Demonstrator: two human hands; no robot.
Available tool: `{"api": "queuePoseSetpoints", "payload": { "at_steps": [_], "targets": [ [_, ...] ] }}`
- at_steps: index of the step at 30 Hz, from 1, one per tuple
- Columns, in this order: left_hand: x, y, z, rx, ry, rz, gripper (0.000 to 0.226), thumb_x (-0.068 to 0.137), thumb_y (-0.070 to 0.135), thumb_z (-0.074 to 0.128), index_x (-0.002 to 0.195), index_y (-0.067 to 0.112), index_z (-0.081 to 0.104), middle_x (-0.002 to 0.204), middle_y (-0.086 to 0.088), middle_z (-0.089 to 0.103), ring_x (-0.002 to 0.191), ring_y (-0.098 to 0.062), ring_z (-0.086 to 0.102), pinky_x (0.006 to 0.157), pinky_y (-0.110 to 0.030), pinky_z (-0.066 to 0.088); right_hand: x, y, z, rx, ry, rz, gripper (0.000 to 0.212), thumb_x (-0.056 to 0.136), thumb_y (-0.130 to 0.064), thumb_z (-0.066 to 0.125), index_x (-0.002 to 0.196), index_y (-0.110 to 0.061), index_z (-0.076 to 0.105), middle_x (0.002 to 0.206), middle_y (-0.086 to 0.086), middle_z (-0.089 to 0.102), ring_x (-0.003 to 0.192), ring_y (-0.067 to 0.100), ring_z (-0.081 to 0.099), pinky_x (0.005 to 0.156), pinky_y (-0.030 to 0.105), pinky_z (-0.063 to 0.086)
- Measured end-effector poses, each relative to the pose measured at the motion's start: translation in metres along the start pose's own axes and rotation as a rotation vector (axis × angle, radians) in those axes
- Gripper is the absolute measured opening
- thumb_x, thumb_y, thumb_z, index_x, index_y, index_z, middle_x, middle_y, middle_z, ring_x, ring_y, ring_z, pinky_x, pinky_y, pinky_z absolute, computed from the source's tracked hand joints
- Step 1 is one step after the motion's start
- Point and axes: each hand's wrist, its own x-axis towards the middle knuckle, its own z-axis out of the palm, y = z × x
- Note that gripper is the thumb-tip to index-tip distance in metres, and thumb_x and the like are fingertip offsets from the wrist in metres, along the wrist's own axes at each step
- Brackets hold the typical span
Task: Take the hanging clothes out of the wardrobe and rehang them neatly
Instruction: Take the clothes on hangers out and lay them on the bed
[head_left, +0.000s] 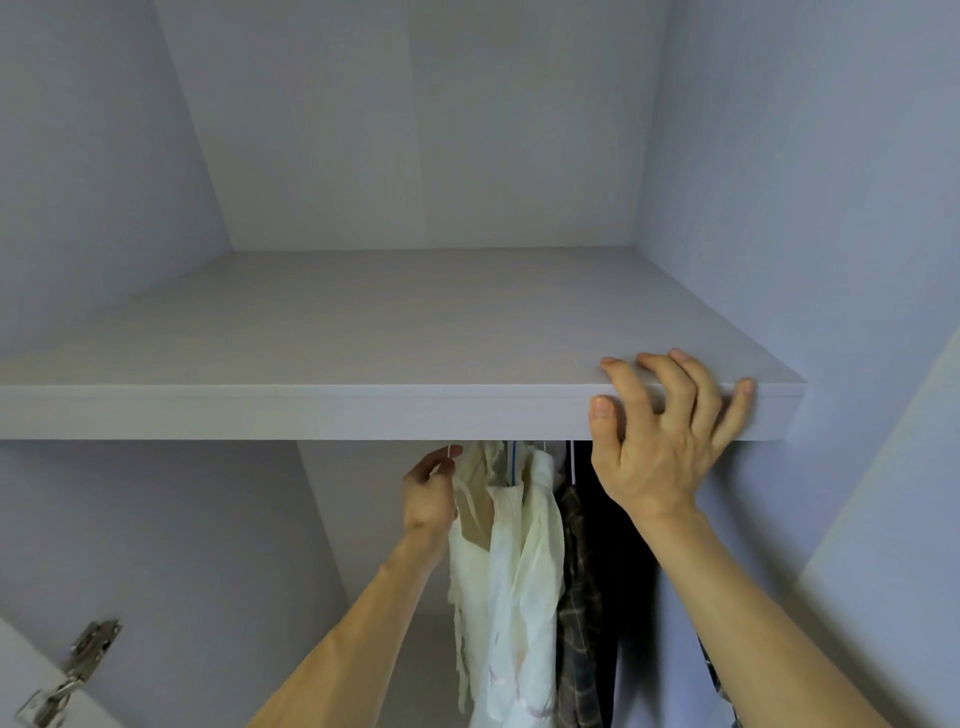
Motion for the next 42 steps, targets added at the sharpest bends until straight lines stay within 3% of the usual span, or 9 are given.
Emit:
{"api": "queuePoseSetpoints", "payload": {
  "at_steps": [4, 6, 8, 10, 13, 17, 24, 35, 42],
  "targets": [
    [-0.004, 0.000, -0.017, -0.013, 0.015, 0.039, 0.033, 0.099, 0.008, 0.043, 0.110, 0.022, 0.071, 0.118, -0.037, 0.052, 0.050, -0.012, 0.045, 0.053, -0.028, 0.039, -0.001, 0.000, -0.002, 0.011, -0.019, 0.001, 0.034, 0.098, -0.042, 0.044, 0.120, -0.029, 0.066, 0.123, 0.005, 0.063, 0.129, 0.027, 0.049, 0.114, 0.063, 0.020],
    [-0.016, -0.005, -0.027, -0.027, 0.015, 0.047, 0.033, 0.099, 0.007, 0.043, 0.114, 0.018, 0.070, 0.107, -0.042, 0.052, 0.044, -0.010, 0.036, 0.046, -0.025, 0.033, -0.001, -0.001, -0.004, 0.050, -0.042, -0.002, 0.037, 0.100, -0.041, 0.042, 0.128, -0.029, 0.062, 0.133, 0.007, 0.059, 0.136, 0.028, 0.044, 0.115, 0.064, 0.018],
    [-0.031, -0.012, -0.041, -0.039, 0.009, 0.032, 0.033, 0.100, 0.006, 0.043, 0.117, 0.015, 0.070, 0.065, -0.023, 0.056, 0.040, -0.007, 0.035, 0.042, -0.023, 0.031, -0.005, -0.003, -0.007, 0.087, -0.065, 0.003, 0.042, 0.101, -0.038, 0.041, 0.139, -0.026, 0.054, 0.146, 0.012, 0.048, 0.144, 0.031, 0.033, 0.116, 0.064, 0.015],
    [-0.044, -0.021, -0.061, -0.053, 0.017, 0.000, 0.033, 0.100, 0.005, 0.043, 0.116, 0.015, 0.071, 0.048, 0.003, 0.040, 0.039, -0.008, 0.030, 0.041, -0.022, 0.027, -0.017, -0.008, -0.012, 0.133, -0.111, 0.017, 0.051, 0.100, -0.034, 0.046, 0.148, -0.018, 0.044, 0.155, 0.020, 0.034, 0.149, 0.035, 0.021, 0.118, 0.064, 0.012],
    [-0.058, -0.031, -0.099, -0.043, 0.043, -0.041, 0.033, 0.101, 0.004, 0.045, 0.113, 0.019, 0.072, 0.048, 0.003, 0.026, 0.042, -0.012, 0.020, 0.043, -0.024, 0.021, -0.055, -0.029, -0.022, 0.251, -0.217, 0.009, 0.064, 0.093, -0.030, 0.059, 0.149, -0.008, 0.036, 0.156, 0.027, 0.024, 0.151, 0.039, 0.014, 0.118, 0.064, 0.012],
    [-0.088, -0.041, -0.159, -0.072, 0.074, -0.120, 0.033, 0.101, 0.005, 0.048, 0.109, 0.020, 0.076, 0.050, 0.002, 0.020, 0.041, -0.012, 0.018, 0.039, -0.022, 0.022, -0.117, -0.083, -0.038, 0.508, -0.501, 0.030, 0.066, 0.085, -0.025, 0.067, 0.145, -0.009, 0.043, 0.159, 0.018, 0.024, 0.146, 0.035, 0.028, 0.111, 0.063, 0.032],
    [-0.191, -0.061, -0.277, -0.078, 0.165, -0.241, 0.033, 0.101, 0.006, 0.049, 0.111, 0.020, 0.077, 0.061, 0.000, 0.013, 0.053, -0.017, 0.010, 0.050, -0.028, 0.012, -0.158, -0.180, -0.063, 0.831, -0.899, -0.013, 0.061, 0.092, -0.036, 0.059, 0.144, -0.009, 0.043, 0.163, 0.009, 0.019, 0.141, 0.032, 0.036, 0.106, 0.050, 0.043],
    [-0.425, -0.057, -0.389, -0.111, 0.404, -0.192, 0.033, 0.081, 0.022, 0.063, 0.110, 0.017, 0.078, 0.056, 0.002, 0.015, 0.047, -0.012, 0.013, 0.044, -0.020, 0.015, -0.175, -0.336, -0.181, 1.330, -0.906, -0.428, 0.052, 0.097, -0.047, 0.045, 0.139, -0.018, 0.056, 0.152, 0.014, 0.042, 0.143, 0.033, 0.035, 0.109, 0.058, 0.032],
    [-0.612, -0.063, -0.390, -0.127, 0.579, -0.130, 0.033, 0.083, 0.023, 0.066, 0.113, 0.017, 0.076, 0.053, 0.008, 0.028, 0.046, -0.007, 0.020, 0.042, -0.014, 0.023, -0.190, -0.385, -0.316, 1.639, -0.706, -0.490, 0.034, 0.104, -0.032, 0.042, 0.095, -0.011, 0.067, 0.105, 0.007, 0.067, 0.109, 0.032, 0.060, 0.100, 0.050, 0.034]
  ]
}}
